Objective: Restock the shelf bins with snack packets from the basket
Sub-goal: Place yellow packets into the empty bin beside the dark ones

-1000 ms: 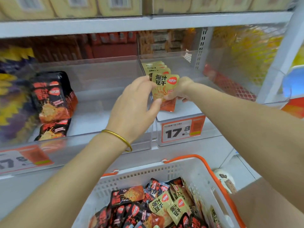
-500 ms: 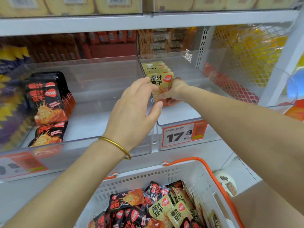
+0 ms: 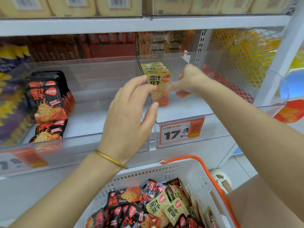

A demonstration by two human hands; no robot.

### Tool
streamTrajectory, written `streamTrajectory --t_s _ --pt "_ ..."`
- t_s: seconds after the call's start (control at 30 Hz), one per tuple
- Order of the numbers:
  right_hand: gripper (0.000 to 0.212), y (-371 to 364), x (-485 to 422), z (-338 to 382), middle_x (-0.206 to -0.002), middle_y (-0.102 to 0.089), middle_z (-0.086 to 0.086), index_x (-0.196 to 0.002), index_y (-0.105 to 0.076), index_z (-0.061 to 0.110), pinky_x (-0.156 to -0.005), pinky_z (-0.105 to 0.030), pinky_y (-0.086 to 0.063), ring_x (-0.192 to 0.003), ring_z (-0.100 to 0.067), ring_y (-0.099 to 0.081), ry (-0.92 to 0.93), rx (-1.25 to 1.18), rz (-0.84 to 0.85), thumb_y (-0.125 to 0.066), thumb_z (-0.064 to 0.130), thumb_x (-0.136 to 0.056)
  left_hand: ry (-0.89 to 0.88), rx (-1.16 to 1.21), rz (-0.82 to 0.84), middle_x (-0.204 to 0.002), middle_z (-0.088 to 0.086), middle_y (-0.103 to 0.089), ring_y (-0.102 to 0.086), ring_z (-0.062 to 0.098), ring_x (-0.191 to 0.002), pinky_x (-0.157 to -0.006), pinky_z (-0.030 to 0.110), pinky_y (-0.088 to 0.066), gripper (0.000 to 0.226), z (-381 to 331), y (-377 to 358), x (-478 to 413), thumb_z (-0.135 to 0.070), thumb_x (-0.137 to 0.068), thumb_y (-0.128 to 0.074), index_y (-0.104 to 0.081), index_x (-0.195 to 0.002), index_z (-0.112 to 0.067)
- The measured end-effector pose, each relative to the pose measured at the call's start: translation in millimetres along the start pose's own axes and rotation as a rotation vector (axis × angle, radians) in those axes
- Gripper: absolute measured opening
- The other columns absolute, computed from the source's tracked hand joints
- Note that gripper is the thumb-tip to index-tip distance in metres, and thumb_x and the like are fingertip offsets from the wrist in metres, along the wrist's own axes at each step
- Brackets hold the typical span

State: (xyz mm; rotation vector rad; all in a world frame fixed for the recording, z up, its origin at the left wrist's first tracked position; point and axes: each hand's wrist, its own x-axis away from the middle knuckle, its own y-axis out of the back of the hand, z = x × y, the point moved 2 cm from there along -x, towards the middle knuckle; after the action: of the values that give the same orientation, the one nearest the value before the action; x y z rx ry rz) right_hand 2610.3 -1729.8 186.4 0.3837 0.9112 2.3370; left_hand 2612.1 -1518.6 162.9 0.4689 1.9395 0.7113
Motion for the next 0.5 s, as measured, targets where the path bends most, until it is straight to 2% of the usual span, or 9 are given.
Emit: streamTrajectory --t_s 0.07,0.17,0.27,0.33,0.4,0.43,0.47,0.5 --pt "0.032 25 51 4 -0.072 -0.058 -0.006 -0.086 -0.047 0.013 -0.045 -0.027 -0.052 -0.057 -0.017 -0.068 0.15 0.023 -0.016 -0.077 0.017 -0.077 -0.077 0.021 -0.065 -0.124 0.007 -0.055 -0.047 0.02 -0.119 -0.099 0.027 -0.035 0.027 -10 9 21 -0.019 -0.091 -0.049 -0.06 -0.112 -0.007" --pt "0.022 32 125 -8 -0.066 -0.062 -0.009 -0.082 -0.054 0.008 -0.044 -0.029 -0.054 -0.055 -0.018 -0.068 0.211 0.031 0.244 -0.075 0.011 -0.078 -0.142 0.036 0.09 -0.111 0.005 -0.062 -0.056 0.024 -0.105 -0.09 0.037 -0.043 0.02 -14 2 63 -0.013 -0.09 -0.05 -0.064 -0.103 -0.007" --pt "0.014 -22 142 -47 -0.074 -0.063 -0.012 -0.086 -0.058 0.004 -0.049 -0.029 -0.055 -0.06 -0.022 -0.068 0.055 0.227 0.605 -0.069 0.012 -0.084 -0.053 0.01 0.374 -0.102 -0.003 -0.062 -0.058 0.022 -0.097 -0.081 0.039 -0.046 0.024 1 -24 99 -0.022 -0.088 -0.042 -0.064 -0.095 -0.016" --pt "0.012 -76 129 -83 -0.076 -0.061 -0.01 -0.08 -0.055 0.011 -0.051 -0.028 -0.055 -0.064 -0.022 -0.065 -0.068 0.349 0.774 -0.063 0.009 -0.089 0.057 -0.009 0.515 -0.096 -0.005 -0.061 -0.057 0.02 -0.093 -0.078 0.038 -0.049 0.03 12 -40 115 -0.03 -0.084 -0.036 -0.064 -0.091 -0.019" --pt "0.018 -130 113 -128 -0.083 -0.064 -0.012 -0.078 -0.05 0.018 -0.056 -0.03 -0.054 -0.069 -0.023 -0.063 -0.1 0.492 0.869 -0.059 0.01 -0.09 0.14 -0.025 0.622 -0.095 -0.004 -0.061 -0.058 0.022 -0.092 -0.077 0.038 -0.05 0.039 19 -53 126 -0.036 -0.08 -0.029 -0.064 -0.089 -0.019" --pt "0.009 -152 110 -148 -0.093 -0.067 -0.014 -0.083 -0.054 0.016 -0.062 -0.033 -0.055 -0.076 -0.025 -0.064 -0.068 0.608 0.885 -0.06 0.013 -0.09 0.171 -0.033 0.67 -0.095 -0.002 -0.061 -0.058 0.023 -0.093 -0.078 0.04 -0.05 0.043 23 -57 130 -0.037 -0.078 -0.026 -0.064 -0.088 -0.019" --pt "0.008 -170 109 -166 -0.106 -0.066 -0.015 -0.094 -0.06 0.01 -0.072 -0.034 -0.055 -0.087 -0.027 -0.064 -0.01 0.702 0.88 -0.06 0.016 -0.09 0.194 -0.042 0.709 -0.096 -0.001 -0.061 -0.058 0.024 -0.094 -0.079 0.041 -0.05 0.044 26 -60 134 -0.037 -0.078 -0.026 -0.064 -0.089 -0.018" --pt "0.023 -184 110 -183 -0.117 -0.063 -0.015 -0.109 -0.061 0.005 -0.084 -0.036 -0.052 -0.101 -0.028 -0.061 0.043 0.787 0.875 -0.06 0.017 -0.09 0.207 -0.055 0.732 -0.097 -0.001 -0.061 -0.057 0.024 -0.094 -0.08 0.041 -0.049 0.041 28 -61 137 -0.035 -0.08 -0.027 -0.064 -0.089 -0.018"
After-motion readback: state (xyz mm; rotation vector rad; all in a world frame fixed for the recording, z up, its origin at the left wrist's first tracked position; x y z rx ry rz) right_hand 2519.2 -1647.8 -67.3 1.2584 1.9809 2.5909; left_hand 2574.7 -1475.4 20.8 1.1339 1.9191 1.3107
